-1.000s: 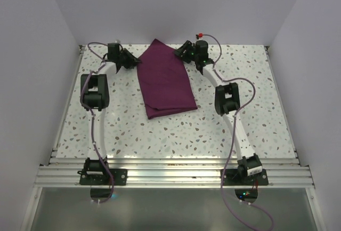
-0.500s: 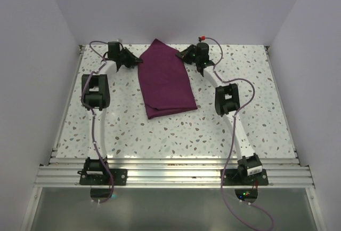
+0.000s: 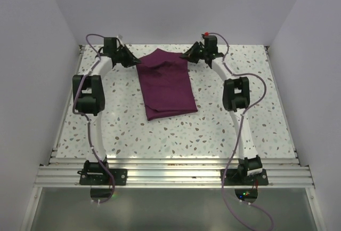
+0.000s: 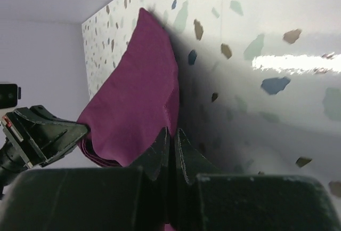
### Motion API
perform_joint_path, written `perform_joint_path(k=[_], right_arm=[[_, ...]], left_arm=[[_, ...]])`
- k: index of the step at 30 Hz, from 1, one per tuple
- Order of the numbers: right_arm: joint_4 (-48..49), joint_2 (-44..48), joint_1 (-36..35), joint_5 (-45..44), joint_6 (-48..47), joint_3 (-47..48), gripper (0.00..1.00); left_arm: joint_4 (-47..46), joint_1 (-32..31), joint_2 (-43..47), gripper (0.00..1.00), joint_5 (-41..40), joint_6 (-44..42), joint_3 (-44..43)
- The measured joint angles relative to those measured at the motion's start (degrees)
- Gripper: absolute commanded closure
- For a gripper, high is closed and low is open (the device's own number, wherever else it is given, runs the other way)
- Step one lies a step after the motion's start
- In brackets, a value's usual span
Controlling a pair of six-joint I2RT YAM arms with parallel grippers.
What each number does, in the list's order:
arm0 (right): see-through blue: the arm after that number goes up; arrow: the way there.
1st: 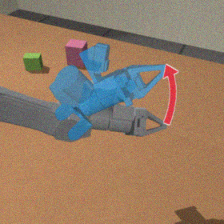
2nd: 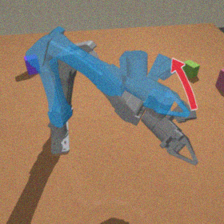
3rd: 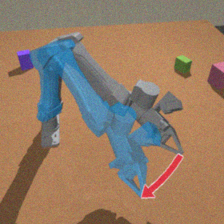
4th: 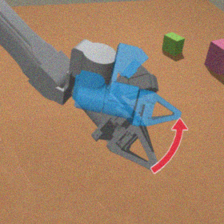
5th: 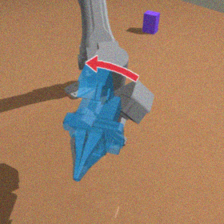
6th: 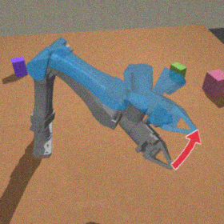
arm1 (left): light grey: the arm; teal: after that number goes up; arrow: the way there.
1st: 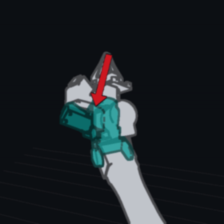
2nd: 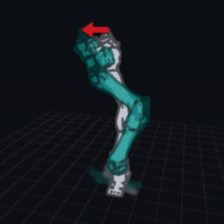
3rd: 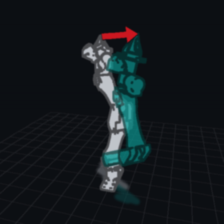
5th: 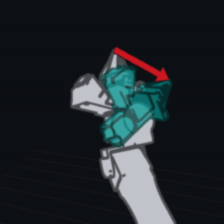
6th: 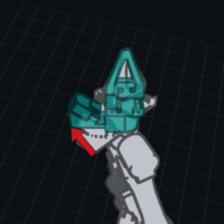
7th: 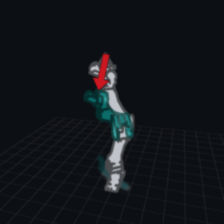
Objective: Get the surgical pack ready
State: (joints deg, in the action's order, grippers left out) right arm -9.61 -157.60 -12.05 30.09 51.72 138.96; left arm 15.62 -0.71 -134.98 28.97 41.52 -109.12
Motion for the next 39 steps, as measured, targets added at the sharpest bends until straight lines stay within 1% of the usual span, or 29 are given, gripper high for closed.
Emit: perform_joint_path(k=[3,10,18,23,31,37,39], right_arm=[[-2.32,3.34,0.13,2.19,-1.20,-2.34,1.00],[-8.09,17.03,0.11,4.81,-6.01,-17.68,1.00],[-13.92,28.41,0.11,6.32,-10.69,-29.11,1.00],[-16.63,34.80,0.11,7.08,-13.42,-37.79,1.00],[-18.38,41.20,-0.11,7.10,-17.00,-51.12,1.00],[-19.10,42.53,-0.48,7.04,-19.65,-56.35,1.00],[-19.37,42.53,-0.61,6.99,-20.28,-57.29,0.97]], left_arm=[[0.98,-0.55,4.98,1.00,0.07,-1.46,3.58],[2.99,-3.26,18.60,1.00,0.48,-3.89,16.96],[4.15,-7.89,29.97,1.00,0.94,-5.35,29.70],[4.61,-8.41,36.61,1.00,1.05,-5.97,37.29],[4.90,-8.44,41.05,1.00,1.40,-6.73,43.95],[4.81,-8.94,41.18,1.00,1.75,-7.13,48.02],[4.83,-9.09,41.18,1.00,1.73,-7.28,49.51]])
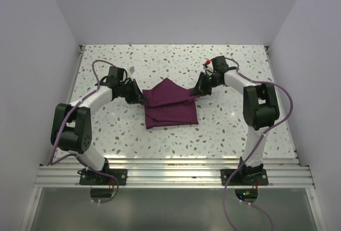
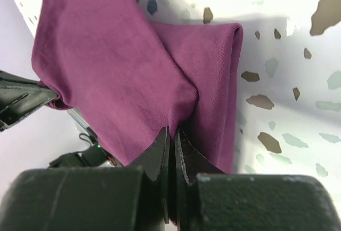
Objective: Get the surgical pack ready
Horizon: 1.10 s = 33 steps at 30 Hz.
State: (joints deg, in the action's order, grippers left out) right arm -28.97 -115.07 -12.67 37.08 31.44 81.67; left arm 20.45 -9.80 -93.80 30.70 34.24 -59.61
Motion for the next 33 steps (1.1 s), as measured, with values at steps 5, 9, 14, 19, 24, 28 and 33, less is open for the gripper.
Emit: perform_joint_path(k=[5,9,14,19,24,28,33], right_arm=[[-2.05,0.00,-0.57,-0.04,-3.06,-0.28,0.79],[-4.83,0.02,-0.96,-0.50,-6.43,-0.28,0.67],[-6.36,0.74,-0.98,-1.09,-8.35,-0.59,0.62],[-7.56,4.26,-1.05,-5.05,-9.70,-1.81,0.46],[-7.80,6.40,-1.09,-9.09,-11.10,2.19,0.31],[-4.74,3.50,-1.20,-7.80,-11.32,10.47,0.29],[0.83,-8.22,-1.68,-3.67,-11.41,22.97,0.29]], left_arm=[[0.20,-0.02,-0.07,0.86,-0.09,-0.90,2.67],[0.81,-0.02,-0.07,0.68,-0.59,-2.05,3.30],[1.51,-0.02,-0.04,0.57,-0.55,-3.10,3.23],[3.34,-0.02,0.44,0.46,-0.61,-5.84,2.89],[5.27,-0.02,1.99,0.45,-0.59,-9.05,1.20],[5.55,-0.02,1.97,0.41,-0.50,-10.38,0.09],[5.77,-0.02,1.51,0.37,-1.60,-11.15,-2.12]])
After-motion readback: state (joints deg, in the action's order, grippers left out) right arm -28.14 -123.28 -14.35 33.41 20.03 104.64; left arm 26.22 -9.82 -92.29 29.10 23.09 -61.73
